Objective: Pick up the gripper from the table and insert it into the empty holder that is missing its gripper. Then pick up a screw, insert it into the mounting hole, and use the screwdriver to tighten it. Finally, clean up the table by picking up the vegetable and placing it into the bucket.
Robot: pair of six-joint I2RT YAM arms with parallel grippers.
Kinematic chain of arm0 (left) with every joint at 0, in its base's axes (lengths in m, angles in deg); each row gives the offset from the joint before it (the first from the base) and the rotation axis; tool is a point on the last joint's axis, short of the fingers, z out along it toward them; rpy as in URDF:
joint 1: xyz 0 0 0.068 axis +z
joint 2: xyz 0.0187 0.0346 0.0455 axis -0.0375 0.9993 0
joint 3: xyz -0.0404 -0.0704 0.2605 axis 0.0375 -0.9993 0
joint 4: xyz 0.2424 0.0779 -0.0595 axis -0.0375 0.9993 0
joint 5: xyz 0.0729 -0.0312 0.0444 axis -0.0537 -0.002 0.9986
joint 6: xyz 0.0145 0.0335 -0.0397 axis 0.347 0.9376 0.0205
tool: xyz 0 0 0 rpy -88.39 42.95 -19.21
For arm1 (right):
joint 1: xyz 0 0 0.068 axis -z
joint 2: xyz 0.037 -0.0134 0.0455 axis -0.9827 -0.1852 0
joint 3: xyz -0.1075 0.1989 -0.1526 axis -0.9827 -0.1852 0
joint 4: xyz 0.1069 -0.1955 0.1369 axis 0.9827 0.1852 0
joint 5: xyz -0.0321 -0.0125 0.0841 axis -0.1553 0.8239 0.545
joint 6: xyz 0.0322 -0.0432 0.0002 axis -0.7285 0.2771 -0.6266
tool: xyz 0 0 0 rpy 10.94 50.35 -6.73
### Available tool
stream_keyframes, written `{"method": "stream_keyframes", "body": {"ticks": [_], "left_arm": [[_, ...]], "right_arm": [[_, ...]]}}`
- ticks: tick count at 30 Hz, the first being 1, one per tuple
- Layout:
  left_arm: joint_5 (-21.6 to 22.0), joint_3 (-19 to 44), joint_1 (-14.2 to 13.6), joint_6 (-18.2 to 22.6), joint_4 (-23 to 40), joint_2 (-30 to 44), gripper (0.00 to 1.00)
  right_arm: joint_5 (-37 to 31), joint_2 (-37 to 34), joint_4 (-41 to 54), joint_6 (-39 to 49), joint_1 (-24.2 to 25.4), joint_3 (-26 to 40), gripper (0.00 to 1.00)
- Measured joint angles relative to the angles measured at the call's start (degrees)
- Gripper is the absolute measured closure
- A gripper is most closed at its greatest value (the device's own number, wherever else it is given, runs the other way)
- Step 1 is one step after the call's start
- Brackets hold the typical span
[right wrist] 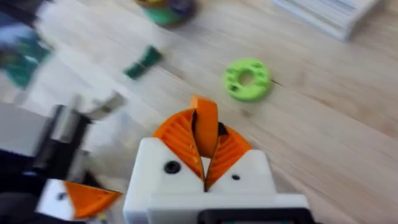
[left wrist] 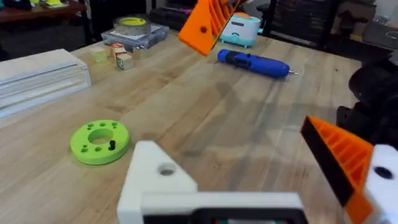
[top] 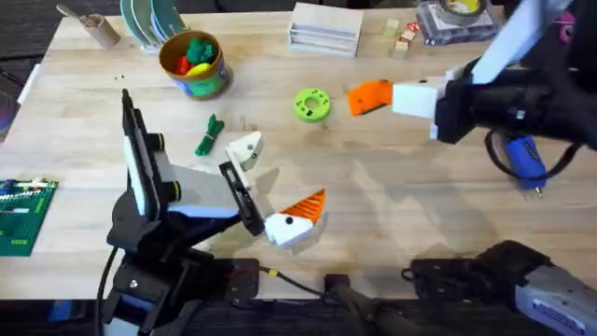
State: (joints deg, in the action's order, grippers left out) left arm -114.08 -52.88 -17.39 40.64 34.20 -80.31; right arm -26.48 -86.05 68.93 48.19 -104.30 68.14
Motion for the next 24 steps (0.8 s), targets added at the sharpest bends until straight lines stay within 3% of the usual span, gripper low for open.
{"method": "stream_keyframes", "body": {"ticks": [6, 7, 9, 16, 24], "left_arm": [[0.0, 0.0, 0.0, 0.0, 0.0, 0.0, 0.007], [0.0, 0.0, 0.0, 0.0, 0.0, 0.0, 0.007], [0.0, 0.0, 0.0, 0.0, 0.0, 0.0, 0.007], [0.8, 0.0, 0.0, 0.0, 0.0, 0.0, 0.008], [3.7, 0.0, 0.4, -0.8, -0.1, 0.0, 0.008]], "right_arm": [[14.8, 0.8, -25.3, -13.1, -1.6, -13.8, 0.988], [18.5, -1.5, -36.9, -21.9, -3.0, -20.1, 0.988], [20.0, -3.9, -43.5, -27.7, -4.3, -23.0, 0.988], [25.1, -15.5, -61.1, -41.1, -9.6, -25.5, 0.989], [28.2, -25.3, -72.7, -50.4, -10.0, -25.5, 0.990]]}}
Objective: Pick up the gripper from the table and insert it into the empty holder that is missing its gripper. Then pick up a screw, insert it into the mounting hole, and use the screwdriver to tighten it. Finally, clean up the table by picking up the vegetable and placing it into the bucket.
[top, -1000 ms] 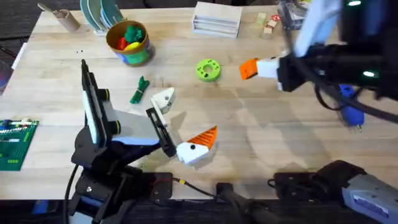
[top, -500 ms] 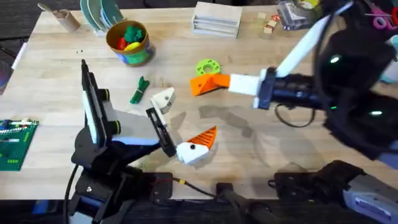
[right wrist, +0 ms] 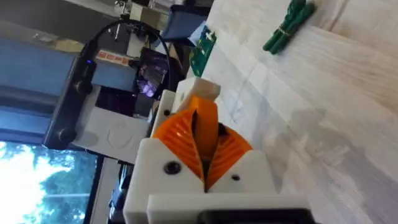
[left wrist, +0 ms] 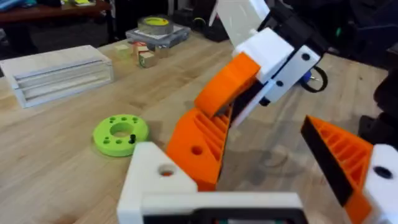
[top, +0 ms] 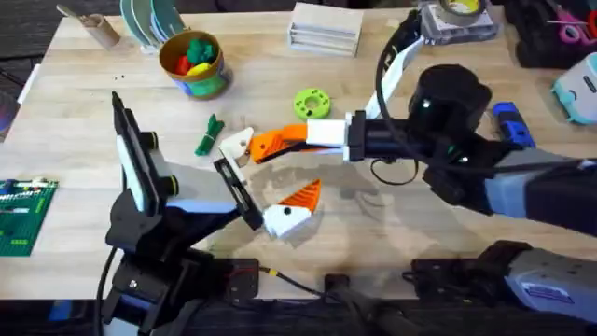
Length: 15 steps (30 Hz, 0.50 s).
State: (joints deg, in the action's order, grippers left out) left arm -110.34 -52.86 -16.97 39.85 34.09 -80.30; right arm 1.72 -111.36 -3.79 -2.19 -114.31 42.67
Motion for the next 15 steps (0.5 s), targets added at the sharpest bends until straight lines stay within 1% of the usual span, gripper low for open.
{"method": "stream_keyframes", "body": {"ticks": [4, 7, 8, 9, 15], "left_arm": [[1.0, 0.0, 0.2, 0.0, 0.0, 0.0, 0.008], [1.4, 0.0, 0.2, 0.0, -0.1, 0.0, 0.008], [0.7, 0.0, 0.2, -0.1, 0.0, 0.0, 0.007], [-2.1, 0.0, 0.0, -0.7, 0.2, 0.0, 0.007], [-5.0, 0.0, 0.0, -1.4, 0.4, 0.0, 0.008]], "right_arm": [[0.5, -2.7, -5.1, -2.6, 0.0, 0.0, 0.990], [0.6, -4.0, -6.4, -4.0, 0.0, 0.0, 0.991], [0.6, -5.0, -7.1, -5.0, 0.0, 0.0, 0.992], [0.6, -6.9, -8.3, -5.8, -0.3, 0.0, 0.992], [0.0, -7.4, -8.6, -5.7, -2.1, 0.0, 0.992]]}}
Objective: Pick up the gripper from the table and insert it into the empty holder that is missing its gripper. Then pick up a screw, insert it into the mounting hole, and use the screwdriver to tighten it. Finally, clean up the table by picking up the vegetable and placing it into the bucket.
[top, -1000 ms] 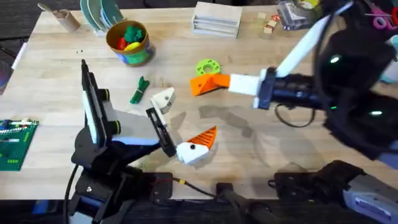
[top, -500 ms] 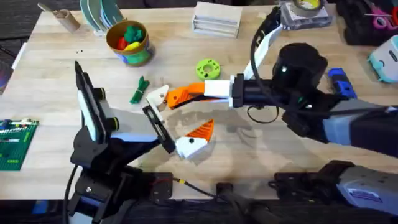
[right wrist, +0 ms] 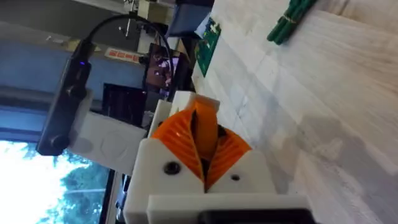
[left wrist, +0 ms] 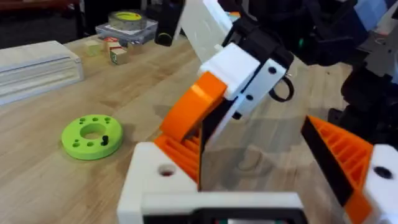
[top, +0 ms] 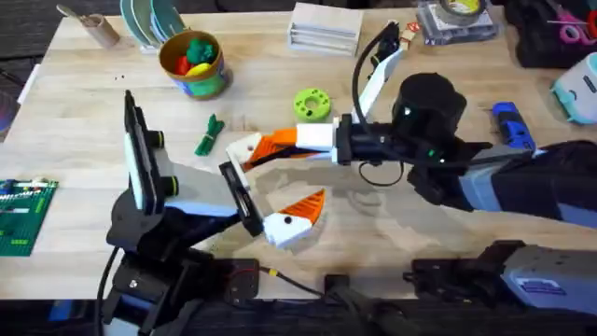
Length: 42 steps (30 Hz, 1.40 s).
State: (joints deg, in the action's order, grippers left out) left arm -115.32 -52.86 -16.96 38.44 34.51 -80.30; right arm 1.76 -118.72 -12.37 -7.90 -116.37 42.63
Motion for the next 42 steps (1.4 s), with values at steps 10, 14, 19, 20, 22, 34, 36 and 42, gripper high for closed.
{"method": "stream_keyframes", "body": {"ticks": [10, 14, 19, 20, 22, 34, 36, 42], "left_arm": [[1.1, 0.0, 1.2, -0.2, 0.0, 0.0, 0.008], [1.1, 0.0, 1.2, -0.3, 0.0, 0.0, 0.008], [0.9, 0.0, 1.2, -0.3, 0.0, 0.0, 0.008], [0.9, 0.0, 1.2, -0.3, 0.0, 0.0, 0.008], [0.9, 0.0, 1.2, -0.3, 0.0, 0.0, 0.008], [0.5, 0.0, 1.2, -0.1, 0.0, 0.0, 0.008], [0.3, 0.0, 1.2, -0.1, 0.0, 0.0, 0.008], [-0.8, 0.0, 1.2, 0.0, 0.0, 0.0, 0.008]], "right_arm": [[-6.6, -1.5, 1.0, 4.3, -3.6, 2.7, 0.992], [-8.1, -1.5, 1.1, 9.0, -4.1, 2.7, 0.993], [-8.2, -1.5, 1.1, 13.0, -4.1, 2.8, 0.993], [-8.2, -1.5, 1.1, 13.7, -4.1, 2.8, 0.993], [-8.2, -1.5, 1.1, 14.7, -4.1, 2.8, 0.993], [-6.0, -1.5, 1.2, 16.2, -3.5, 2.8, 0.886], [-5.1, -1.5, 1.2, 15.3, -3.1, 2.8, 0.866], [-1.5, -1.9, 1.1, 12.6, -1.7, 2.8, 0.821]]}}
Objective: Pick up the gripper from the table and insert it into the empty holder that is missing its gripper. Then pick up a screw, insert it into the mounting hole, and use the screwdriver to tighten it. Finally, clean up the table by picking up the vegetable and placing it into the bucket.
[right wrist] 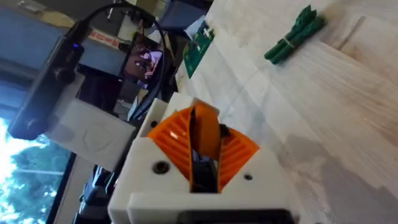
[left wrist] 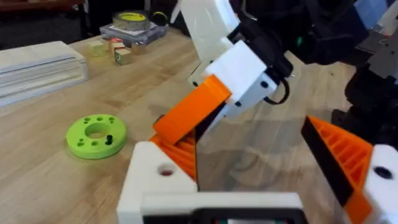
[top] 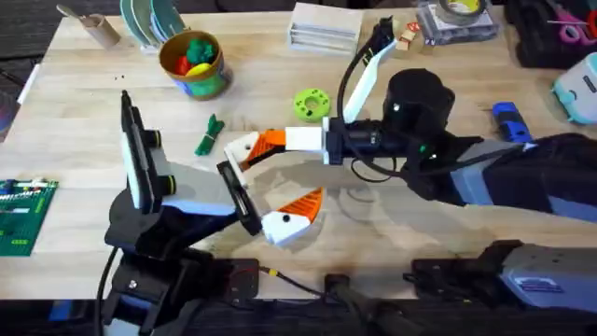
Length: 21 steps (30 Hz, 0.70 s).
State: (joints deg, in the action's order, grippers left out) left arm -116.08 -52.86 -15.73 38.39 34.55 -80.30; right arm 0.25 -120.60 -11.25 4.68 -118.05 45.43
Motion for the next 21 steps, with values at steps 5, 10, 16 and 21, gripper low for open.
{"method": "stream_keyframes", "body": {"ticks": [5, 10, 16, 21], "left_arm": [[-2.2, 0.0, -0.3, 0.4, 0.1, 0.0, 0.008], [-6.3, 0.0, -1.4, 0.6, 0.5, 0.0, 0.008], [-8.9, 0.0, -1.7, 0.8, 0.8, 0.0, 0.007], [-9.1, 0.0, -1.7, 0.8, 0.8, 0.0, 0.008]], "right_arm": [[3.9, -0.2, 0.1, -2.3, 1.2, 0.0, 0.707], [8.1, -0.6, 0.1, -4.0, 1.4, 0.5, 0.474], [10.5, -0.6, 0.1, -5.5, 1.8, 0.7, 0.139], [9.2, -0.6, 0.1, -5.4, 3.5, 0.7, 0.020]]}}
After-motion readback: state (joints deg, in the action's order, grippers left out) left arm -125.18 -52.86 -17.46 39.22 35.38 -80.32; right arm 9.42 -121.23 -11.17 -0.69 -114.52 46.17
